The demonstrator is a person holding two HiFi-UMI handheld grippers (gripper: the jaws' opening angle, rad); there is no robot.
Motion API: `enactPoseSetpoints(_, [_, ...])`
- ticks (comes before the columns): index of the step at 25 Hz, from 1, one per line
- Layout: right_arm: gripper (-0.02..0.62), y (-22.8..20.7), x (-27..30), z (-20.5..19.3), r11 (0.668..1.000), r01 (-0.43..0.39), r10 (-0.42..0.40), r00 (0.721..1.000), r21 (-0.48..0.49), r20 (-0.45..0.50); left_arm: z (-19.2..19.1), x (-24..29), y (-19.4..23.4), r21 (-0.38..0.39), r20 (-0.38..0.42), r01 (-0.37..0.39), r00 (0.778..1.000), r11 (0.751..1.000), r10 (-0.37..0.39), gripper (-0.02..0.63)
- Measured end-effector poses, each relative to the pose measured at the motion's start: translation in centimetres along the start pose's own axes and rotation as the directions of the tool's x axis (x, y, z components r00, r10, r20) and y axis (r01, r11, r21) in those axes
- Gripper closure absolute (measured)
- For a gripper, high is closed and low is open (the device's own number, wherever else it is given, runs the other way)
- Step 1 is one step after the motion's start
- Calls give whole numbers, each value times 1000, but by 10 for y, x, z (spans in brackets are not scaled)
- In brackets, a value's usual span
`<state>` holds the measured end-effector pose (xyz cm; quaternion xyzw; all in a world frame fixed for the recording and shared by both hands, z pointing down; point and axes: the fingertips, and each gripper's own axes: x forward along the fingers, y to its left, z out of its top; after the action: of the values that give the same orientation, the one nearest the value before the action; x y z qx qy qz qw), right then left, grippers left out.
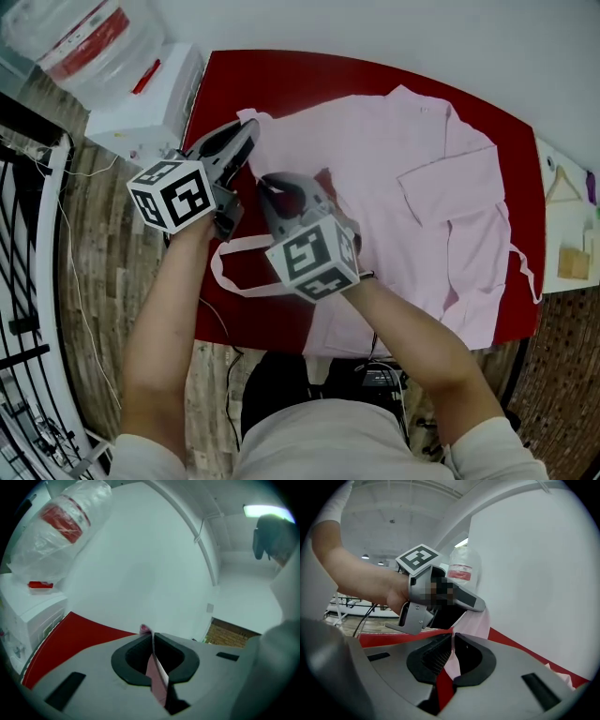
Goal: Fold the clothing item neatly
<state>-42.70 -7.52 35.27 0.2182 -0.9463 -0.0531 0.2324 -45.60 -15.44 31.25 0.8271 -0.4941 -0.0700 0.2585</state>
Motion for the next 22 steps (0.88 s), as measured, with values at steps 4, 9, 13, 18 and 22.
enactPoseSetpoints(4, [563, -24, -27, -16, 999, 28, -28, 1000, 17, -3, -6, 28, -36, 50, -26, 30, 999, 998, -29, 588])
enactPoseSetpoints(9, [563, -52, -60, -35, 997, 63, -63, 998, 52, -2, -17, 63, -73, 80, -59, 56, 997, 995, -51, 588])
enactPoseSetpoints(13, [563, -74, -82, -49, 992, 92, -92, 996, 85, -4, -26, 91, -100, 95, -84, 82, 994, 992, -74, 588])
enactPoseSetpoints(18, [563, -98, -107, -67, 984, 124, -124, 992, 125, -7, -39, 121, -127, 112, -124, 104, 988, 988, -90, 588])
enactPoseSetpoints(22, [563, -116, -124, -81, 978, 148, -148, 989, 150, -12, -48, 142, -145, 123, -150, 122, 983, 985, -103, 588])
